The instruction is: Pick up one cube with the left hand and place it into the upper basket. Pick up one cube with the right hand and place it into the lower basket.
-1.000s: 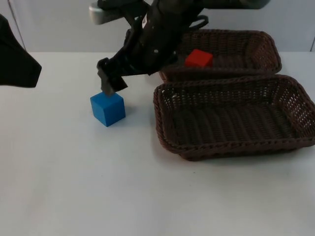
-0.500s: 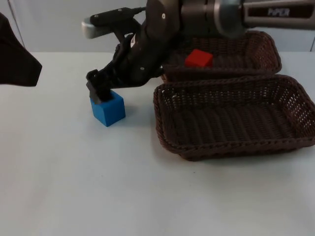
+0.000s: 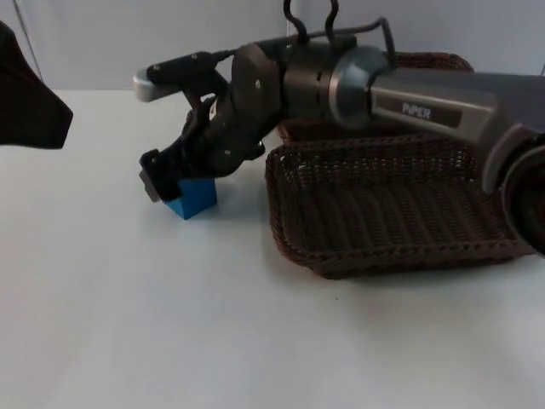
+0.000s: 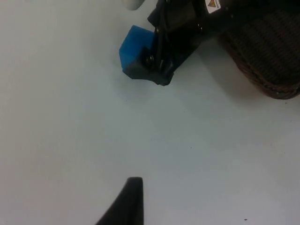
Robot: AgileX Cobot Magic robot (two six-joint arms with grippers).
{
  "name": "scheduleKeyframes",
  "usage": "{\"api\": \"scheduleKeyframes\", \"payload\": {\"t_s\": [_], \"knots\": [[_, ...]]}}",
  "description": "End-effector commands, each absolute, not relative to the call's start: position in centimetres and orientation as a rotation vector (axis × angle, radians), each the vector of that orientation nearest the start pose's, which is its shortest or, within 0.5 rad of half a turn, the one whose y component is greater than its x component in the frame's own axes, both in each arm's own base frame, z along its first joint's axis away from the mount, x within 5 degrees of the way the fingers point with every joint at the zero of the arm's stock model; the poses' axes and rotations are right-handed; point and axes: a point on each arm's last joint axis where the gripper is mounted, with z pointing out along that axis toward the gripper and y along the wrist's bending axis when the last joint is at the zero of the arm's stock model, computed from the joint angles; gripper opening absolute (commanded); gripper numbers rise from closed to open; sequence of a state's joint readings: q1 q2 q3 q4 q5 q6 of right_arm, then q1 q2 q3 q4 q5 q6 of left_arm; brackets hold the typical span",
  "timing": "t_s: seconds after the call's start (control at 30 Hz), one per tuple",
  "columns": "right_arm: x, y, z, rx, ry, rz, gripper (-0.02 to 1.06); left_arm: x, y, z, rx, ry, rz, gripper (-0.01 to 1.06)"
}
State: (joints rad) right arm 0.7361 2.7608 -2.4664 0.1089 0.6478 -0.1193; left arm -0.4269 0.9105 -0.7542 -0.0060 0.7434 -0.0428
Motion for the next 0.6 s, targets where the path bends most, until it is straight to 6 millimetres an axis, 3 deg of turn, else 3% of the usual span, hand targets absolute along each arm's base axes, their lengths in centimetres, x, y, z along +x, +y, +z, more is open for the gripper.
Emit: {"api": "scheduleKeyframes", "payload": {"t_s": [0.0, 0.5, 0.57], "knots": [[42.96, 40.27, 9.66, -0.947, 2.237, 0.409, 0.92, 15.58, -7.16, 30.93, 0.443, 2.337, -0.239, 1.05], [43.03, 40.32, 9.37, -0.942, 2.229, 0.411, 0.86, 15.58, -7.16, 30.93, 0.443, 2.337, -0.239, 1.05], [43.01, 40.31, 9.36, -0.943, 2.231, 0.410, 0.73, 15.58, -7.16, 30.93, 0.443, 2.337, -0.239, 1.05]]}}
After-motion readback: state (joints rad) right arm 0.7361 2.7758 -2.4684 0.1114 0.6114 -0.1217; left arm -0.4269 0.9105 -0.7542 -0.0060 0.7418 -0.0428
